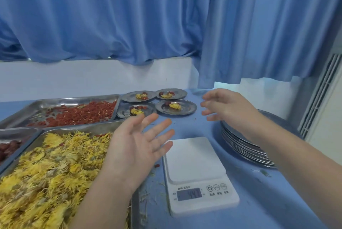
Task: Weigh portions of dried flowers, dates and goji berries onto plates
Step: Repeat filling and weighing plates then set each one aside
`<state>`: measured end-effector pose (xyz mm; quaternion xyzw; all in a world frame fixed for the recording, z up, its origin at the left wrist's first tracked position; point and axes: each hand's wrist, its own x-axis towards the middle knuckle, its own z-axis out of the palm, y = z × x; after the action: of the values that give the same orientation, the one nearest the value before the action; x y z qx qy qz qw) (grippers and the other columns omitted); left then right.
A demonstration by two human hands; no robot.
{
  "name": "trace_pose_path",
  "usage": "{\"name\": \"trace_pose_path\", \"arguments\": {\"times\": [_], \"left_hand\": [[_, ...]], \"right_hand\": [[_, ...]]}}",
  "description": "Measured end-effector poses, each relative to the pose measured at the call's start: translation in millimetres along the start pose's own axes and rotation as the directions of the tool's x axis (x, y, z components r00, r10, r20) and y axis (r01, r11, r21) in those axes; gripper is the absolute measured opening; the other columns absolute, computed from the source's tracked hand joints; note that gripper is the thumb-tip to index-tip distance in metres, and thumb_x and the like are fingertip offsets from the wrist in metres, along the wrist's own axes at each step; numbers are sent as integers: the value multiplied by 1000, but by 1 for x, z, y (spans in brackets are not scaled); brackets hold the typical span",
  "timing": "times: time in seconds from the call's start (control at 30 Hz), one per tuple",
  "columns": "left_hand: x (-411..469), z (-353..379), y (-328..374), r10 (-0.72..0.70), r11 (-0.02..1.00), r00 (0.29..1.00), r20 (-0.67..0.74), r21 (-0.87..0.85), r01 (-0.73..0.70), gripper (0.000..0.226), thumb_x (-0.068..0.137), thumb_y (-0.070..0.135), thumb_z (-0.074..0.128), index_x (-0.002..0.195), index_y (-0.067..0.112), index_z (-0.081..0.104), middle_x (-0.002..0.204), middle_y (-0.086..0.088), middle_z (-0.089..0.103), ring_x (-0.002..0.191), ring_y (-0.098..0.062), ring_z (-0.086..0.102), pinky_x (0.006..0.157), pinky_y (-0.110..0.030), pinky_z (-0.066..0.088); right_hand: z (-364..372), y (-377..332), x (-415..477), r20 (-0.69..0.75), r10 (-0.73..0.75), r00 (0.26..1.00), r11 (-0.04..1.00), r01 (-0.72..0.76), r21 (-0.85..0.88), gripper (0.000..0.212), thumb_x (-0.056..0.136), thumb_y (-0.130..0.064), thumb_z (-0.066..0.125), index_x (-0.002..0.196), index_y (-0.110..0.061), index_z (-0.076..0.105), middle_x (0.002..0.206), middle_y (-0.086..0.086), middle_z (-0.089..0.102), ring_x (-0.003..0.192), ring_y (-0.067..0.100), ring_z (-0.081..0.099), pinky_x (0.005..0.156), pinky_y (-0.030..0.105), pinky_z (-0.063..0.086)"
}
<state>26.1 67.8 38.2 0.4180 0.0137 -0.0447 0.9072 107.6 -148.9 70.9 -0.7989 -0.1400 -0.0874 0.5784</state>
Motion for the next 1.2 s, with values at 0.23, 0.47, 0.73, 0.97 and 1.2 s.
{"name": "trace_pose_path", "arguments": {"times": [0.23, 0.47, 0.73, 0.97, 1.2], "left_hand": [[3, 0, -9, -31, 985, 999, -13, 169, 33, 43, 83, 34, 57, 121, 16, 60, 112, -13, 73, 100, -35, 70, 94, -49, 47], [7, -5, -12, -13, 968, 998, -54, 249, 26, 40, 83, 31, 57, 118, 12, 62, 109, -12, 74, 98, -33, 72, 84, -46, 49], [7, -6, -13, 5, 956, 998, -69, 292, 15, 33, 93, 31, 50, 118, 12, 62, 109, -11, 74, 98, -32, 72, 83, -45, 48], [7, -4, -14, 5, 949, 997, -77, 314, 19, 33, 93, 33, 49, 116, 13, 63, 108, -11, 74, 97, -31, 72, 82, -44, 48], [7, -4, -14, -5, 950, 997, -76, 312, 28, 32, 93, 33, 49, 113, 13, 63, 108, -11, 74, 97, -31, 72, 79, -42, 48]], "right_hand": [[-57, 51, -39, -89, -238, 967, 858, 167, -485, 18, 88, -14, 60, 98, -28, 67, 93, -15, 68, 86, -1, 60, 80, 12, 45], [-80, 90, -55, -7, -151, 989, 691, 101, -716, 18, 88, -21, 62, 105, -21, 67, 102, -11, 65, 96, 5, 57, 81, 15, 37], [-68, 79, -60, 32, -89, 996, 585, 78, -807, 16, 81, -6, 51, 85, -14, 64, 80, 1, 66, 81, 24, 59, 73, 38, 49], [-64, 74, -63, -32, -100, 995, 499, 23, -866, 20, 77, -10, 52, 94, -18, 58, 80, -2, 64, 76, 22, 57, 61, 30, 45], [-63, 81, -61, -68, -243, 968, 503, 66, -862, 37, 71, 9, 53, 102, -9, 66, 93, 7, 65, 87, 33, 57, 73, 41, 49]]}}
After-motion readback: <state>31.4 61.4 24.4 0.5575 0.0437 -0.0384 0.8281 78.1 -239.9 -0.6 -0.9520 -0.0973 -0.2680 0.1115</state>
